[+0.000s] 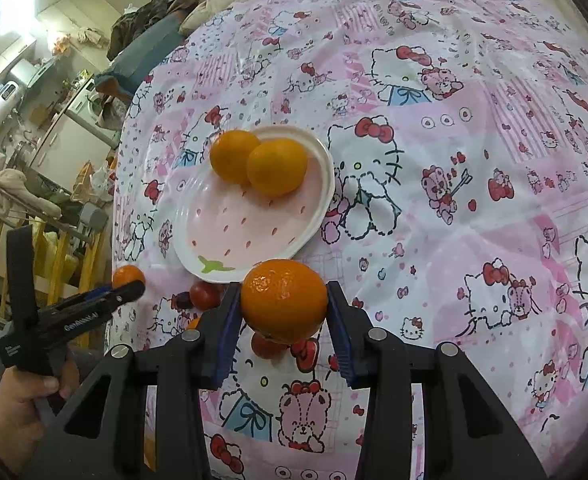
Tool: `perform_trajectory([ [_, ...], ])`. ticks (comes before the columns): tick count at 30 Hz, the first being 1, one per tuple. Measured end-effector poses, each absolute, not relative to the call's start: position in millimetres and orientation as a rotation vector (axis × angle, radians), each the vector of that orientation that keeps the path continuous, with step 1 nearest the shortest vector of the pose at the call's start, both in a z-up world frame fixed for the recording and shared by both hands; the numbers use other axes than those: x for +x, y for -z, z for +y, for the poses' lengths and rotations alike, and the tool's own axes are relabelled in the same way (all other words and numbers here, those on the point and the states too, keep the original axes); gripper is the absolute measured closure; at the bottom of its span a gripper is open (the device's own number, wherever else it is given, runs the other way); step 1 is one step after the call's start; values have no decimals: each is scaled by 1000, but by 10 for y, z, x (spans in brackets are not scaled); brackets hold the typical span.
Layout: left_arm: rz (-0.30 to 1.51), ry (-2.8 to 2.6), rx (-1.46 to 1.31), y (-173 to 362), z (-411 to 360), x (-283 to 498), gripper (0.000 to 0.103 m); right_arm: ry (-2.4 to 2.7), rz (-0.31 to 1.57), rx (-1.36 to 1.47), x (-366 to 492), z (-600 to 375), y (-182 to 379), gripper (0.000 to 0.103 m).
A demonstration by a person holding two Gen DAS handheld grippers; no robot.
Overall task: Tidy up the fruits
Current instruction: 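Carry both tangerines onto the plate and open both tools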
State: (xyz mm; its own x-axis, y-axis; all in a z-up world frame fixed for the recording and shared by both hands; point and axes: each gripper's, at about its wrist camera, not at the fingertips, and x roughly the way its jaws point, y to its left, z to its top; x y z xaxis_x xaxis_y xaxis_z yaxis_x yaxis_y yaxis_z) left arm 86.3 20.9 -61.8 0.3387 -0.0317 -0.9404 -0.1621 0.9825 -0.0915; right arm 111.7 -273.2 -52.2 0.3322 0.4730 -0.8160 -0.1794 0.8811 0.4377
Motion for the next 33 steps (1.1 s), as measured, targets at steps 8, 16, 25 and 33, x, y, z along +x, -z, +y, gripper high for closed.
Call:
perform_trajectory([
  [8, 1166, -43, -193, 348, 161, 1041, 65, -449, 1100, 306, 1194, -2778, 309, 60],
  [16, 1140, 1, -104, 162, -19, 1364, 65, -472, 1090, 325, 1406, -2744, 267, 60],
  [25, 1176, 51, -50, 342, -227, 1794, 65, -491, 1127, 362, 1865, -2670, 367, 60],
  [33, 1213, 77, -66, 667, -295, 2057, 65, -503, 1242, 295, 2171, -2447, 742, 60],
])
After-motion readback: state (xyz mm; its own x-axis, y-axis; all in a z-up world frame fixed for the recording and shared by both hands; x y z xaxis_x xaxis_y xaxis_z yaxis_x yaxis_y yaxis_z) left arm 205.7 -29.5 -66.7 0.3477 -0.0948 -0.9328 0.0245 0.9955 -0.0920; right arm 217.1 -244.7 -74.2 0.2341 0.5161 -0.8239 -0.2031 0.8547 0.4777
